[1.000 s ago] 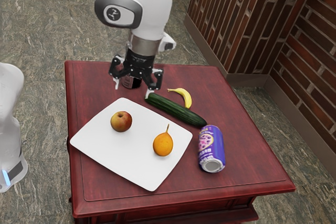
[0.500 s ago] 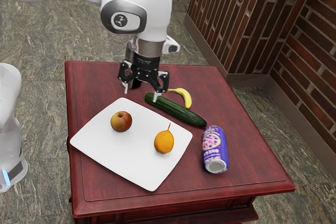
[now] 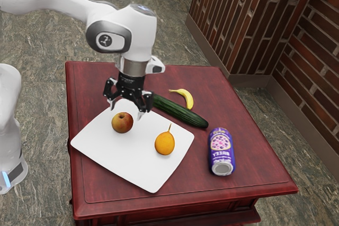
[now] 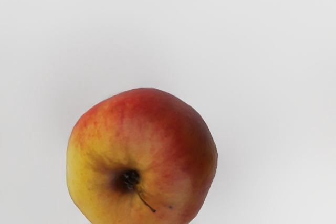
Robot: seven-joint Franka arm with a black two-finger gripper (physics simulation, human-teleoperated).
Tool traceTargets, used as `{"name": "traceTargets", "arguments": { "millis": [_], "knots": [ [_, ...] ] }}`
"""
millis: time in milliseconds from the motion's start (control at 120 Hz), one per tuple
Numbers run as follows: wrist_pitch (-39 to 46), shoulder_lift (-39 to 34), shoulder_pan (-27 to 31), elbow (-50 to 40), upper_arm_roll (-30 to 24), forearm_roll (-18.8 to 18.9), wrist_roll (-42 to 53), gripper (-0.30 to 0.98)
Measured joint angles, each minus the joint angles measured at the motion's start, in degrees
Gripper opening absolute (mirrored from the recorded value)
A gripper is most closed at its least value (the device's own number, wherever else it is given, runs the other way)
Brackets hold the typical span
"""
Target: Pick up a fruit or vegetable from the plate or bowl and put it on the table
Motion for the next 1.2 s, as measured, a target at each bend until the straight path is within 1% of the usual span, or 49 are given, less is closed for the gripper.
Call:
{"name": "traceTargets", "arguments": {
  "millis": [258, 667, 1200],
  "knots": [
    [2.80, 1.07, 2.09, -2.36, -0.04, -0.77, 1.46, 0.69],
    [4.35, 0.19, 2.52, -5.07, 0.04, -0.99, 2.82, 0.69],
    [6.98, 2.97, 3.90, -5.99, -0.02, -1.41, 3.67, 0.69]
  ]
}}
